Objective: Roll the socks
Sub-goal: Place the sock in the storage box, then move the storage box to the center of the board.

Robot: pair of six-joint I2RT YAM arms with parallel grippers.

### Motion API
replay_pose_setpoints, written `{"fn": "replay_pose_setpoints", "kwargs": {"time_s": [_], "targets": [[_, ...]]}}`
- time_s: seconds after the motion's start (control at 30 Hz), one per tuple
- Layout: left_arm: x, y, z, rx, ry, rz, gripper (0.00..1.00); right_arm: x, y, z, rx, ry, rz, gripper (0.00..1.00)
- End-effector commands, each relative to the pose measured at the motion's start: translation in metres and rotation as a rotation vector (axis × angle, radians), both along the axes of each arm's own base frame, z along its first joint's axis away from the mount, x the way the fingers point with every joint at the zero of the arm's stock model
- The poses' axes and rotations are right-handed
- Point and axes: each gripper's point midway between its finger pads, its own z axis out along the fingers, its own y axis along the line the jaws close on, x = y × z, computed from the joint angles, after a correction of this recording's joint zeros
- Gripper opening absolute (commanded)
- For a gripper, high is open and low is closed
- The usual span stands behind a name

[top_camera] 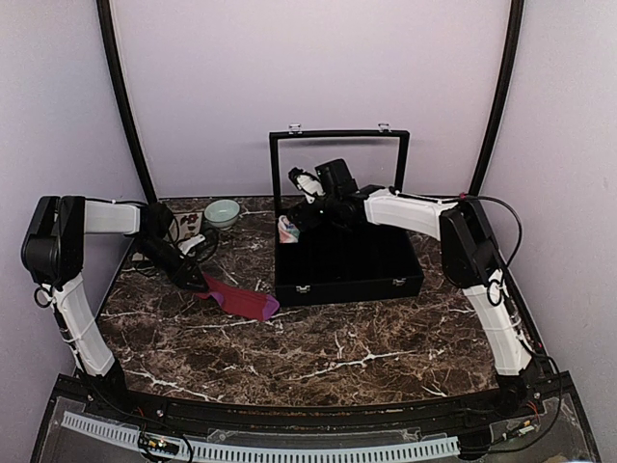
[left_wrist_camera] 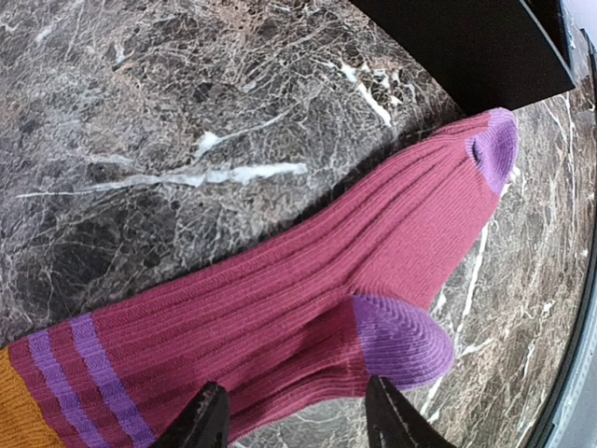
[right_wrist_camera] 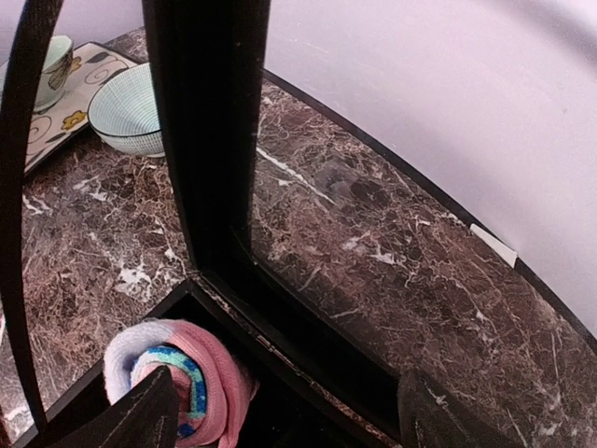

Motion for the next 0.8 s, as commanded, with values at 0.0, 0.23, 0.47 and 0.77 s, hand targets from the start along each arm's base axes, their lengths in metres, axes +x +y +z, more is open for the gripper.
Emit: {"fn": "replay_pose_setpoints", "kwargs": {"time_s": [0.0, 0.23, 0.47, 0.77], "targets": [[0.0, 0.001, -0.008, 0.008, -0.003, 0.008, 0.51, -0.002, -0.003, 0.075, 0.091, -0.093, -0.014, 0.86], [-0.012, 0.005, -0.022, 0.036, 0.001, 0.004, 0.51, -0.017, -0.032, 0.112, 0.141, -0.096, -0.043, 1.0], [-0.03, 0.001, -0.027, 0.042, 0.021, -0.03, 0.51, -0.058, -0.071, 0.08, 0.063, -0.003, -0.103, 0.99], [-0.05, -0.008, -0.027, 0.052, 0.031, -0.084, 0.51, -0.175, -0.102, 0.047, -0.09, 0.016, -0.05, 0.86]]}}
